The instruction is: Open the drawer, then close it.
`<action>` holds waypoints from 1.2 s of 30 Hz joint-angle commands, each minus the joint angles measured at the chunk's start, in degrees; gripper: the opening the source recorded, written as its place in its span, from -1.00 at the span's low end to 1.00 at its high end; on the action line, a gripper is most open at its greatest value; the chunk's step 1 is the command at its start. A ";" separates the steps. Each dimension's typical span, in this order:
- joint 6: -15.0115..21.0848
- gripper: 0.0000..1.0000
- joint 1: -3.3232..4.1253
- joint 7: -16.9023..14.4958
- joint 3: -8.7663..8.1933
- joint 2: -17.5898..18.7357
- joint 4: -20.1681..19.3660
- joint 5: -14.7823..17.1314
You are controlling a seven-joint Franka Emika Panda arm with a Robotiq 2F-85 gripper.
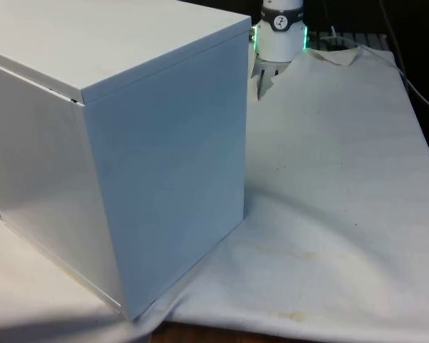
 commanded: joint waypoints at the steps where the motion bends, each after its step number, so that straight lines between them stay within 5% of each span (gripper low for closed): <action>1: 0.00 1.00 0.00 0.00 0.00 -0.29 -0.23 -0.06; 10: 3.78 1.00 0.11 0.40 0.34 -4.98 -5.50 -2.18; 20: 7.33 1.00 0.00 -0.63 0.17 -5.73 -7.62 -3.21; 36: 9.80 1.00 -0.17 -7.96 -2.12 -9.11 -11.06 -4.18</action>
